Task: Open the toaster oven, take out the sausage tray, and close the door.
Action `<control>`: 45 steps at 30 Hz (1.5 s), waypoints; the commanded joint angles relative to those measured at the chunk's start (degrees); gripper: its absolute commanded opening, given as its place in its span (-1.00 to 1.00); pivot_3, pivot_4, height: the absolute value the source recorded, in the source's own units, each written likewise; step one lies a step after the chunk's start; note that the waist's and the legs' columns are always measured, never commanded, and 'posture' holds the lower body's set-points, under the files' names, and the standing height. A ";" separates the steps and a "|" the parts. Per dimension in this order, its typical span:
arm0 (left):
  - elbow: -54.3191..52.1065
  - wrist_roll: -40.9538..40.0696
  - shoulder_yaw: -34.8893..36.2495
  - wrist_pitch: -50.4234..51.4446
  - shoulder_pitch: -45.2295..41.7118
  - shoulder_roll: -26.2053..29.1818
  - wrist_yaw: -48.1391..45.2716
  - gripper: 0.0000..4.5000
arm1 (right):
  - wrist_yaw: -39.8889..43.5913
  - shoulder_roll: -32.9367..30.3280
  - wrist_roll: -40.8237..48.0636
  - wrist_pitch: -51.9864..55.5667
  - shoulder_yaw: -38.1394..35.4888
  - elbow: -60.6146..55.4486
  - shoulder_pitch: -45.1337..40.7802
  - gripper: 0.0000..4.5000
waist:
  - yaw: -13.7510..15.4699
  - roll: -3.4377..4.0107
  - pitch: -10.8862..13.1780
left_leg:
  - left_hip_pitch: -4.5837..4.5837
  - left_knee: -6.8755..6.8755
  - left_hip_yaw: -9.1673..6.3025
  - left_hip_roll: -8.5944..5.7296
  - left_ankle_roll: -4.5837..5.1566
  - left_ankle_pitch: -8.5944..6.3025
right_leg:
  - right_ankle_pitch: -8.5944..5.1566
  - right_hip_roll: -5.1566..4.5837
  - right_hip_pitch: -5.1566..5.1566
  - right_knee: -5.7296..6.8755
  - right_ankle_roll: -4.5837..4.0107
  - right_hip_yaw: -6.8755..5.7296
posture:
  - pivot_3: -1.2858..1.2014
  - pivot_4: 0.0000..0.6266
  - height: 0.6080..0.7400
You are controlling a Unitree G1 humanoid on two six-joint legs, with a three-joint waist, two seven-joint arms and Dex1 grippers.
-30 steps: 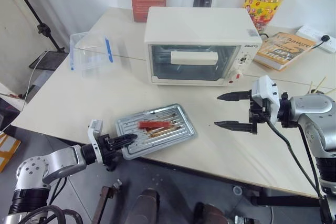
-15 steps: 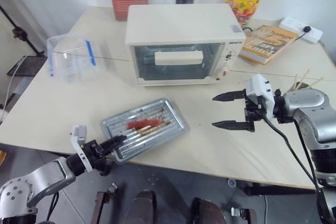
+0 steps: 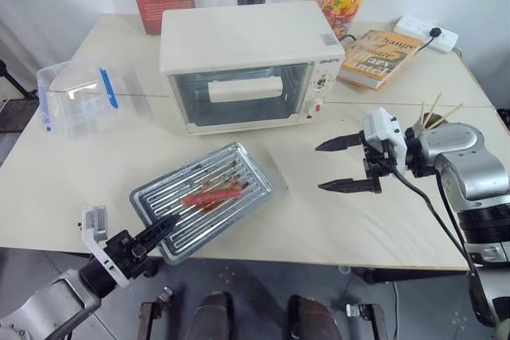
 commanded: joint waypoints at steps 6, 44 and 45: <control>-3.97 -1.70 2.06 -3.33 3.87 5.47 -5.44 -1.00 | 1.98 0.67 0.25 -1.44 -0.43 0.94 -2.17 0.99 | 0.02 0.01 0.00 | 0.00 0.00 0.03 0.01 0.00 -0.01 | -0.01 0.02 -0.02 -0.02 -0.01 0.02 | 0.03 -0.52 1.00; 54.07 31.41 -28.28 29.07 -59.10 0.89 -26.99 -0.32 | -10.14 -8.70 5.70 7.30 -16.24 -17.91 19.42 1.00 | 1.14 -0.03 0.01 | 0.67 0.09 0.60 0.04 0.01 -0.15 | 0.01 0.00 0.07 0.73 0.09 0.37 | 0.03 -0.52 1.00; 55.15 33.23 -28.00 29.46 -59.89 0.82 -28.07 -0.19 | -10.39 -8.69 5.76 7.39 -16.37 -18.15 19.67 1.00 | 1.18 -0.03 0.01 | 0.66 0.09 0.60 0.04 0.01 -0.15 | 0.01 0.00 0.06 0.73 0.09 0.37 | 0.03 -0.52 1.00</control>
